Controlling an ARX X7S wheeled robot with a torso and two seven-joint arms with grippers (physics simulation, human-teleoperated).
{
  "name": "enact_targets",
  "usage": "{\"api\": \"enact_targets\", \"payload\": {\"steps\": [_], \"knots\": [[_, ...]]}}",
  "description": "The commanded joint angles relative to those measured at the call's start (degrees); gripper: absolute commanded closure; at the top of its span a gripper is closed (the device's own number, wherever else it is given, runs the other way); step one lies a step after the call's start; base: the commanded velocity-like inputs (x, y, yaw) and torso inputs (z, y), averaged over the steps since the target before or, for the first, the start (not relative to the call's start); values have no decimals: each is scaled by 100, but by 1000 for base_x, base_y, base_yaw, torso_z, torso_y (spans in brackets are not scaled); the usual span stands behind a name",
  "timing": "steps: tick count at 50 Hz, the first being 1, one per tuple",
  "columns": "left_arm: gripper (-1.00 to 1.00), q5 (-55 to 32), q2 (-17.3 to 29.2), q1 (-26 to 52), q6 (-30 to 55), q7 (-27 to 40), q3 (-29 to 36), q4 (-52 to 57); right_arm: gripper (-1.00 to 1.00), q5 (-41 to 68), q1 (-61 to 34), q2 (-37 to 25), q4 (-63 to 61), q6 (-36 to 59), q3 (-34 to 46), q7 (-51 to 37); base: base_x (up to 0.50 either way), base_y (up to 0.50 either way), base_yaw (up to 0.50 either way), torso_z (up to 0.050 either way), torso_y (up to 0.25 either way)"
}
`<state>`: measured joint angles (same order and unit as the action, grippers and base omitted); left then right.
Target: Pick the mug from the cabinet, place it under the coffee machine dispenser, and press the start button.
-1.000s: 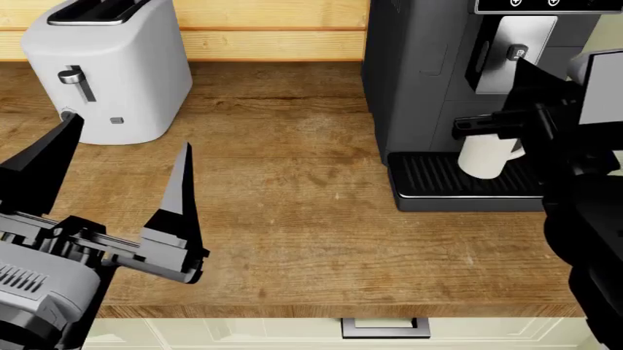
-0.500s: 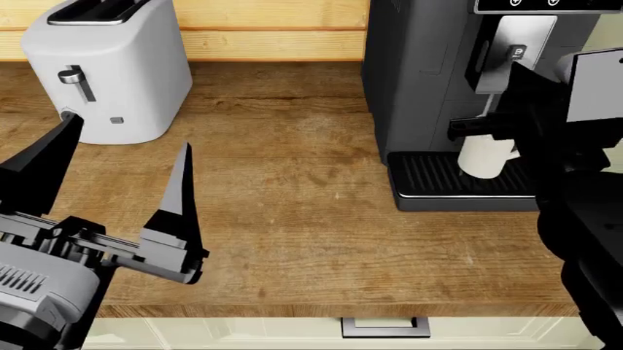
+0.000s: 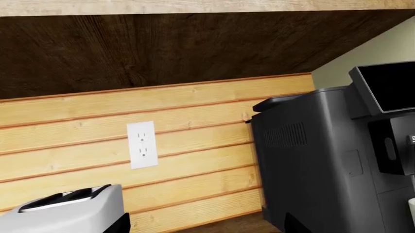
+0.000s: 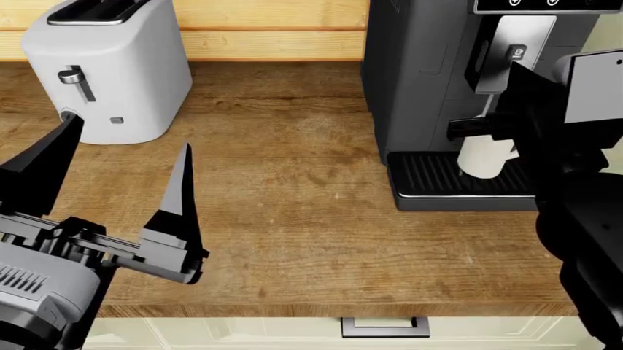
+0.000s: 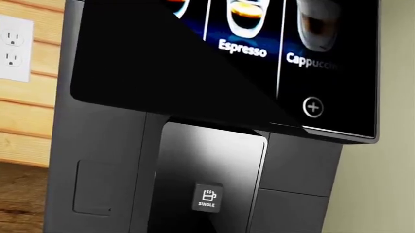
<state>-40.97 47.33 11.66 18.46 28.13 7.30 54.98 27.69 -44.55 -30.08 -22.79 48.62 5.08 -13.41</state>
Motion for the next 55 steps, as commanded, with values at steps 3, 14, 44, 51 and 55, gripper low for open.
{"api": "enact_targets", "payload": {"steps": [3,14,44,51,55], "knots": [[-100,-20,33,15,-9,30,12,5,100,37,-136,-4,-28,36,-101,18,4,0,4,3,0],[-100,-9,52,-4,-30,63,18,4,100,1095,816,-401,-1958,885,-1291,-187,1,0,1,0,0],[-100,-720,691,-481,-603,536,-1255,452,-100,4766,3382,-3067,-3718,-1113,-3984,-2152,0,0,0,0,0],[-100,-664,1803,-1567,-1974,1279,-1865,495,-100,5056,4898,-4394,-3720,-2674,-5175,-2714,0,0,0,0,0],[-100,-410,2321,-2942,-2856,1673,-2880,498,-100,5731,5597,-4619,-3721,-2631,-6873,-2718,0,0,0,0,0]]}}
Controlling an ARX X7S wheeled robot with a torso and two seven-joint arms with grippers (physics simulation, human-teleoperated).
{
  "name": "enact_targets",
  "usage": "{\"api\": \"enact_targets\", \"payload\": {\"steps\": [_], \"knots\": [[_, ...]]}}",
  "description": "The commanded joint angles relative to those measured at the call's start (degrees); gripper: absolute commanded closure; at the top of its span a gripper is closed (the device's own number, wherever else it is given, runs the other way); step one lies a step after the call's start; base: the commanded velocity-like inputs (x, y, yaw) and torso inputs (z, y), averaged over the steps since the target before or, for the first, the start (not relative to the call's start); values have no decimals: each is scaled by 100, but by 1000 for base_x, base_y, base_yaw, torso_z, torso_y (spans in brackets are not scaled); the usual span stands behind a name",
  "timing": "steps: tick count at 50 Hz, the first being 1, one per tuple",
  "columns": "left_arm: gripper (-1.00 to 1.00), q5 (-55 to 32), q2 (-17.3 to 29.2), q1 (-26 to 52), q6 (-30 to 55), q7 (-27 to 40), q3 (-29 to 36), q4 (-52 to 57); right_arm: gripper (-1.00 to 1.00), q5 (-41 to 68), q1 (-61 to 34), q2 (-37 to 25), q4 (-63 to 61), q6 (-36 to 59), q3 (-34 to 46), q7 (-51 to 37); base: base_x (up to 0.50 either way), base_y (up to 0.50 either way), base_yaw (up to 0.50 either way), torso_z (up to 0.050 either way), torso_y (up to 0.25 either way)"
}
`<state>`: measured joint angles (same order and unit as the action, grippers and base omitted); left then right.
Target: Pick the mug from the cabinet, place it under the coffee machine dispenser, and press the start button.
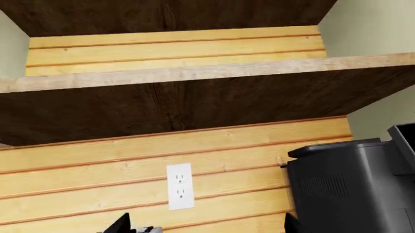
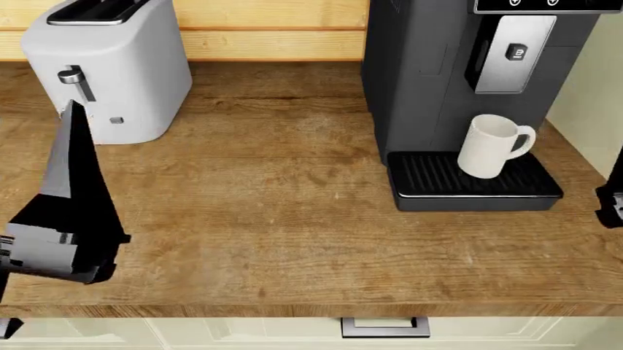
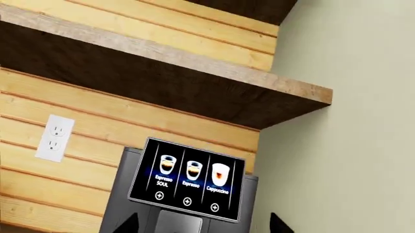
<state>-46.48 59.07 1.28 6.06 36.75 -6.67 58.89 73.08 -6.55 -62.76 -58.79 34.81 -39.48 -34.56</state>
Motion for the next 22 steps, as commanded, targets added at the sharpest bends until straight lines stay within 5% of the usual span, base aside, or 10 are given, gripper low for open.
{"api": "enact_targets", "payload": {"steps": [1,5,10,14,22], "knots": [[-100,172,1171,-2249,-1767,845,-1814,106,-100,1348,1841,-1407,-120,-1213,-2691,-634,0,0,0,0,0],[-100,198,1047,-3167,-2112,856,-2848,106,-100,2672,705,-1356,-120,-189,-3591,-652,0,0,0,0,0],[-100,289,1163,-4359,-2673,1161,-3919,107,-100,3519,-1739,-1352,-120,607,-2423,-1132,0,0,0,0,0],[-100,220,1115,-4602,-2812,1203,-4295,109,-100,3836,-3417,-1182,-119,1051,-1238,-1483,0,0,0,0,0],[-100,-254,636,-4624,-2975,741,-4852,111,-100,4353,-4402,-1133,-45,1338,-897,-1787,0,0,0,0,0]]}}
